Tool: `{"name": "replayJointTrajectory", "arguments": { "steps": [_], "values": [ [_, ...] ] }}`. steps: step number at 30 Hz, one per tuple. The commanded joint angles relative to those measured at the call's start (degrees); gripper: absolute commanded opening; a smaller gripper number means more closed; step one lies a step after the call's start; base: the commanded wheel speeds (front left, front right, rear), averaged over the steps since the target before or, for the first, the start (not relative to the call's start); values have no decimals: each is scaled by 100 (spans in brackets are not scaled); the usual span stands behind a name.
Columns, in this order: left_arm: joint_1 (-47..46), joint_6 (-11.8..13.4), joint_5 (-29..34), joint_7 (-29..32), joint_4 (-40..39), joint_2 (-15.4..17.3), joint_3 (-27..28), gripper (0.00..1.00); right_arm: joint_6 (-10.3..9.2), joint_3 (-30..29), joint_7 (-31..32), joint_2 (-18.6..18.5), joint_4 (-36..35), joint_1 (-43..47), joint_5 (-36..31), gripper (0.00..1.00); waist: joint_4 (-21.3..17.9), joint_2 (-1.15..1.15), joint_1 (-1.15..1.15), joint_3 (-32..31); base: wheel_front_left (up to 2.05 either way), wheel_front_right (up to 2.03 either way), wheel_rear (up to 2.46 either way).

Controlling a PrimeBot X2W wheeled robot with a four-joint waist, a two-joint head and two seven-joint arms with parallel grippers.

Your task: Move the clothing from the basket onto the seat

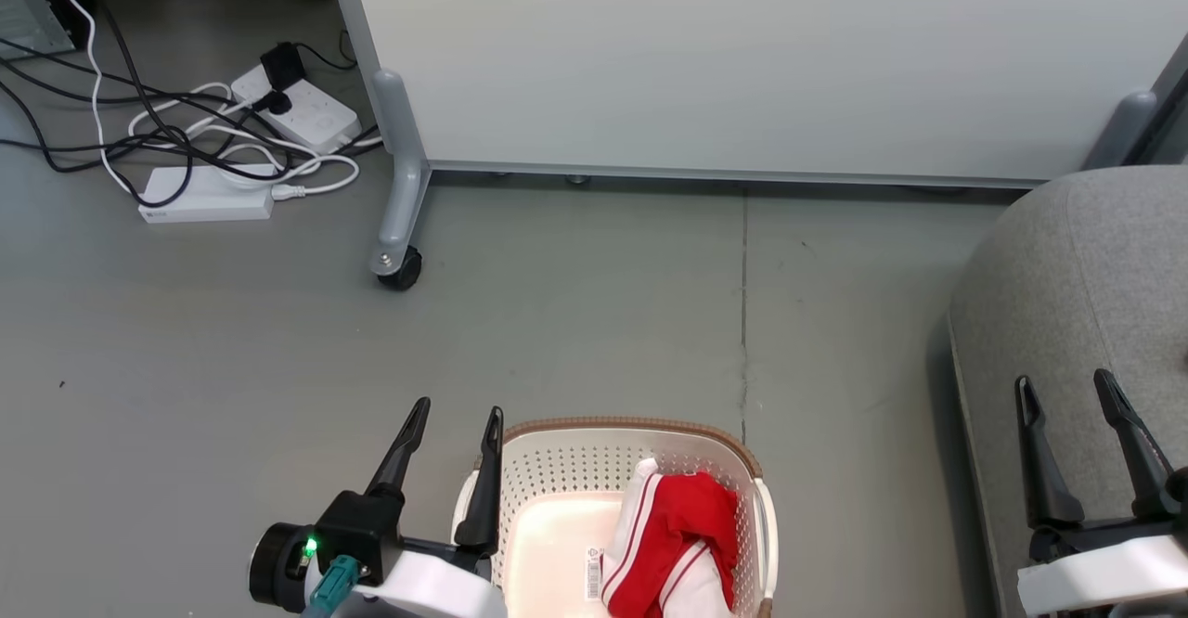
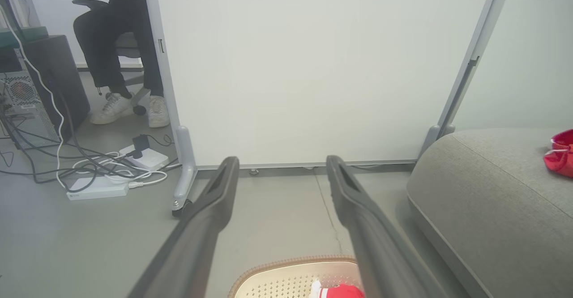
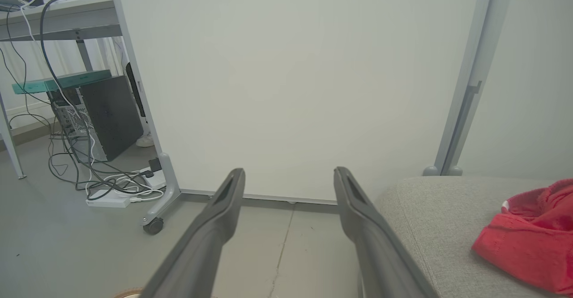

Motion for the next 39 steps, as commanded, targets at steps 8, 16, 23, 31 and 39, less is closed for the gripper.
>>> {"name": "replayJointTrajectory", "arguments": {
  "steps": [8,16,23,31,39],
  "values": [
    [-360,42,7,2,50,21,-260,100,2,-138,-2,-166,-2,-239,-4,100,-178,0,0,589,0,0,0],
    [-1196,112,211,2,468,22,-1052,100,2,-419,-2,-298,-107,-639,-34,100,-569,0,0,1743,0,0,0],
    [-2097,206,150,2,1229,29,-1666,100,2,-639,-2,-404,-248,-969,5,100,-914,0,0,2634,0,0,0],
    [-3540,-154,-444,2,3347,28,-2661,100,2,-478,-2,-387,-547,-1396,135,100,-1438,0,0,3663,0,0,0],
    [-4675,-120,-1161,169,4596,30,-3242,100,2,-195,-2,-295,-529,-1781,182,100,-1870,0,0,4452,0,0,0]
  ]
}}
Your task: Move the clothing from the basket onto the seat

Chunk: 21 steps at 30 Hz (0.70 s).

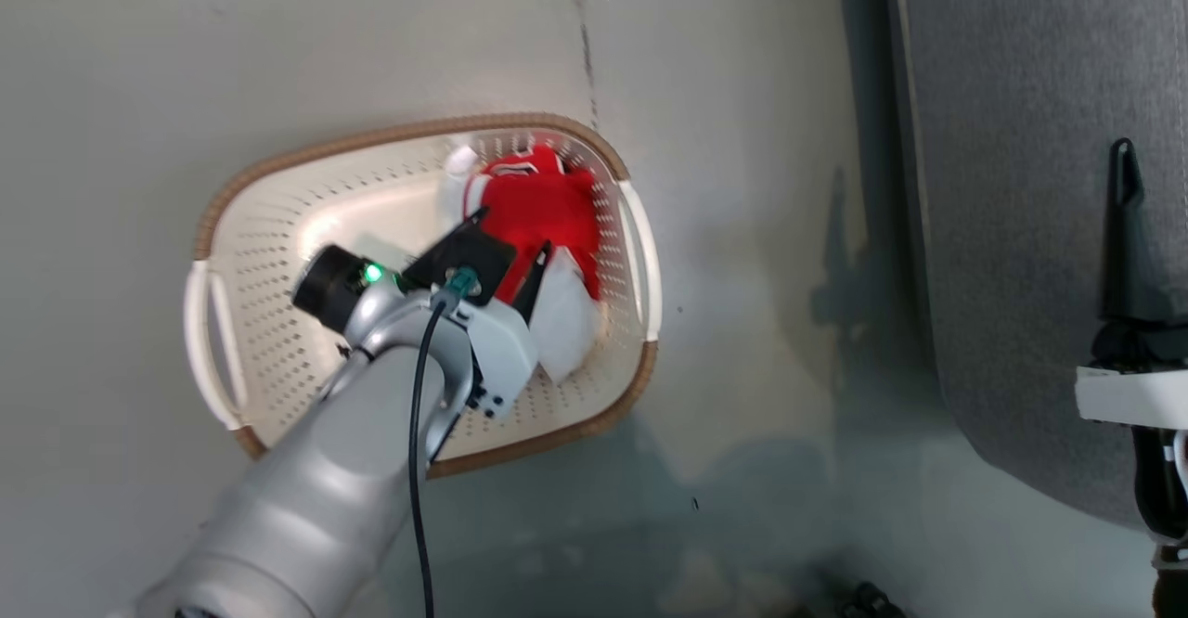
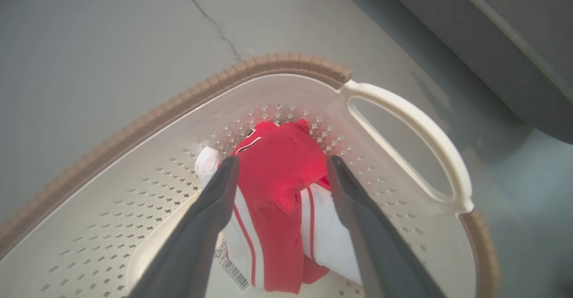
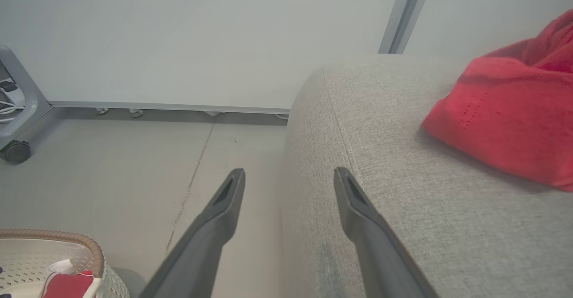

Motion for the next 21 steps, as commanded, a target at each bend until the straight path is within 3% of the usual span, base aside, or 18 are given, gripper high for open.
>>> {"name": "replayJointTrajectory", "arguments": {
  "steps": [1,4,10,21],
  "values": [
    [-292,122,83,5,141,36,-131,100,2,46,-2,11,-14,-105,33,100,-335,0,0,428,0,0,0],
    [-599,256,1,93,465,41,-291,100,2,251,-2,-3,-10,-213,-1,100,-455,0,0,639,0,0,0],
    [-1085,155,-113,737,944,42,-643,100,2,465,-2,155,61,-375,30,100,-662,0,0,898,0,0,0],
    [-1629,207,322,1875,1495,56,-1319,100,2,725,-2,279,73,-568,-5,100,-947,0,0,1326,0,0,0]
  ]
}}
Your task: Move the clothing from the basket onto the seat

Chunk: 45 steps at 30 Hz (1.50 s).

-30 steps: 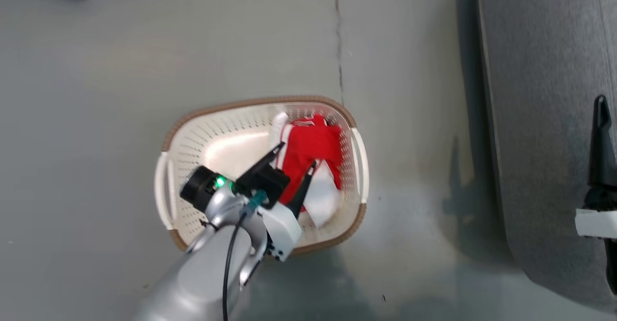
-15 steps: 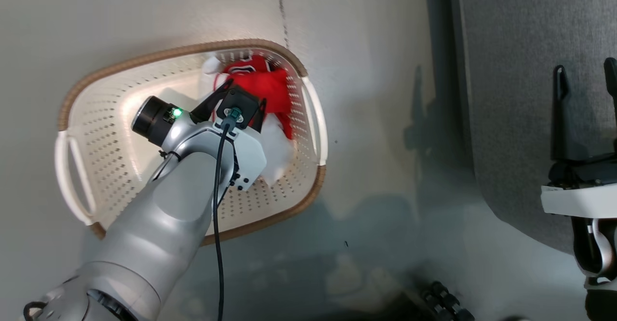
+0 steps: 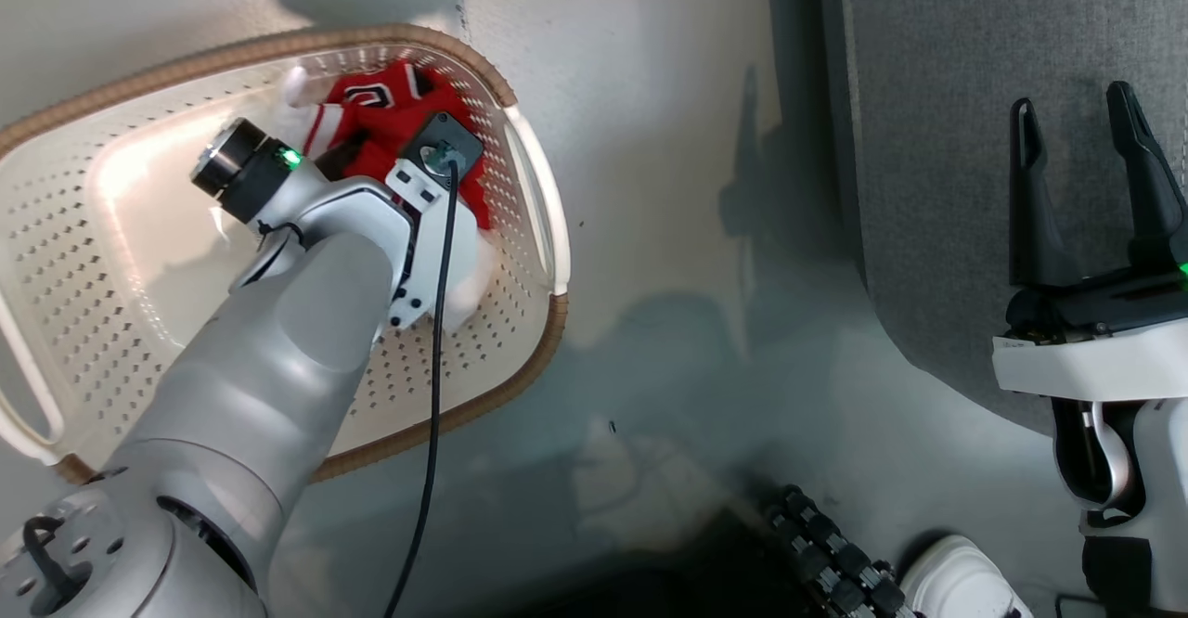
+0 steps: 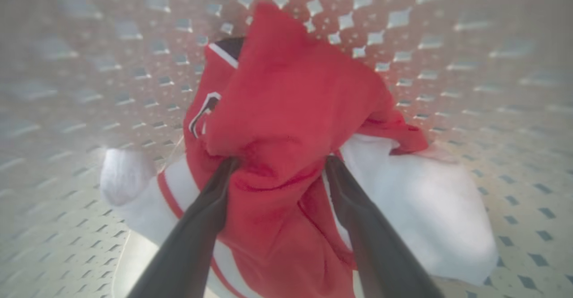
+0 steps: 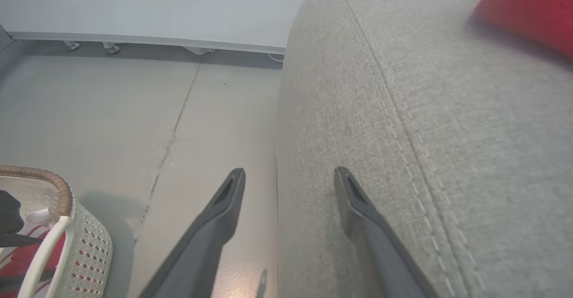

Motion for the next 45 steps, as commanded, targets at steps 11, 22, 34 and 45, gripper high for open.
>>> {"name": "replayJointTrajectory", "arguments": {
  "steps": [11,22,34,45],
  "values": [
    [-221,-261,128,1260,90,130,-315,100,24,224,22,112,111,26,-2,100,-83,0,0,319,0,0,0],
    [-183,-197,223,1942,107,228,-545,100,25,319,28,183,113,111,11,100,-122,0,0,397,0,0,0],
    [-64,-192,-44,1984,110,274,-419,0,36,243,28,239,121,-126,8,100,-79,0,0,365,0,0,0],
    [164,-166,-366,1168,86,166,-198,0,20,-10,7,166,154,-317,74,100,219,0,0,-188,0,0,0]
  ]
}}
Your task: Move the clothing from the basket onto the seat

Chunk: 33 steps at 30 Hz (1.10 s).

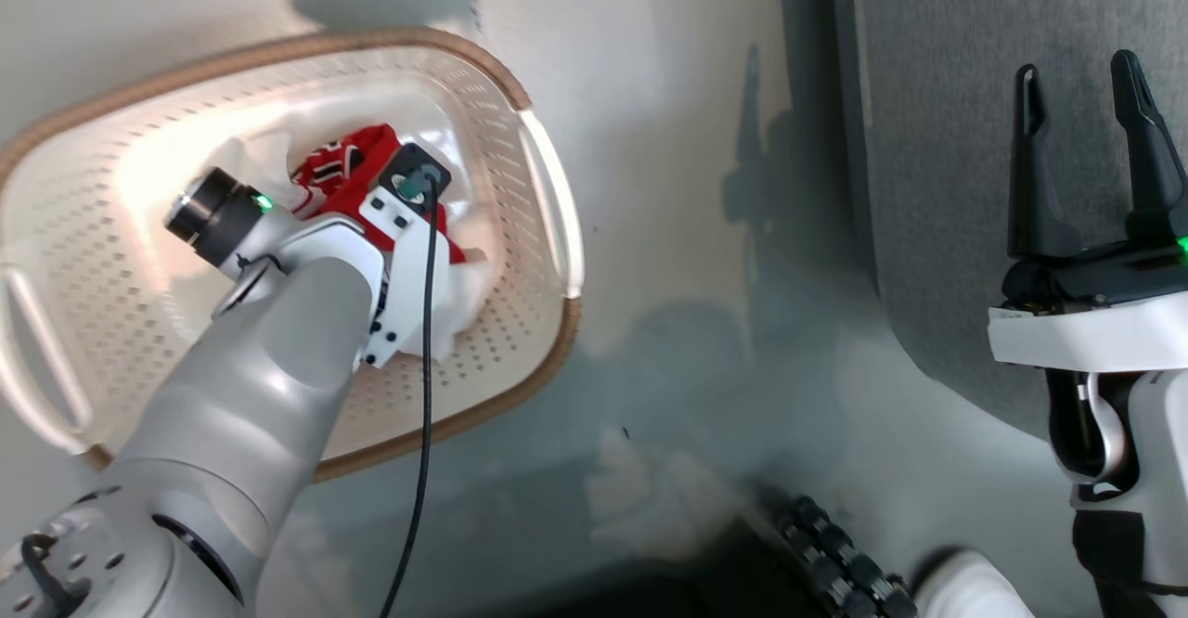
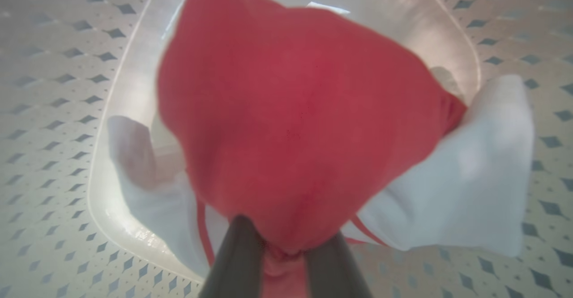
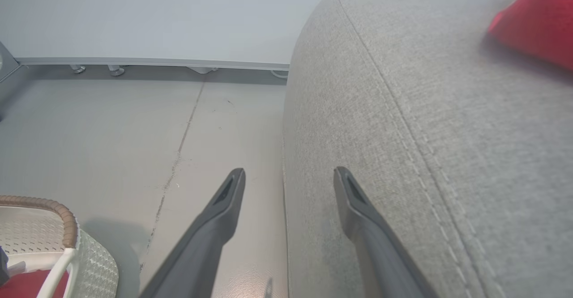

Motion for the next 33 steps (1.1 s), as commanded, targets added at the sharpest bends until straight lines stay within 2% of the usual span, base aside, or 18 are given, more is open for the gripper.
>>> {"name": "replayJointTrajectory", "arguments": {
  "steps": [1,10,15,21,27,30,33],
  "values": [
    [51,-29,-46,-65,8,-17,15,0,40,-4,10,-62,40,9,-51,100,215,0,0,-272,0,0,0],
    [534,-29,-359,-675,-91,-137,134,0,27,-144,6,-350,93,285,-193,100,771,0,0,-1361,0,0,0],
    [1074,34,-723,-1231,-611,-133,194,0,25,-216,6,-455,220,626,-289,100,1133,0,0,-2234,0,0,0],
    [1540,151,-1101,-1964,-854,-141,292,0,25,-195,6,-439,360,1002,-352,100,1404,0,0,-3123,0,0,0],
    [1873,148,-1535,-2804,-1063,-140,479,0,24,-202,6,-371,527,1397,-406,100,1639,0,0,-3891,0,0,0],
    [1933,130,-1633,-3122,-1181,-141,524,0,24,-187,6,-323,577,1560,-449,100,1740,0,0,-4187,0,0,0],
    [1947,217,-1668,-3292,-1360,-141,636,0,24,-152,6,-303,623,1718,-470,100,1819,0,0,-4473,0,0,0]
  ]
}}
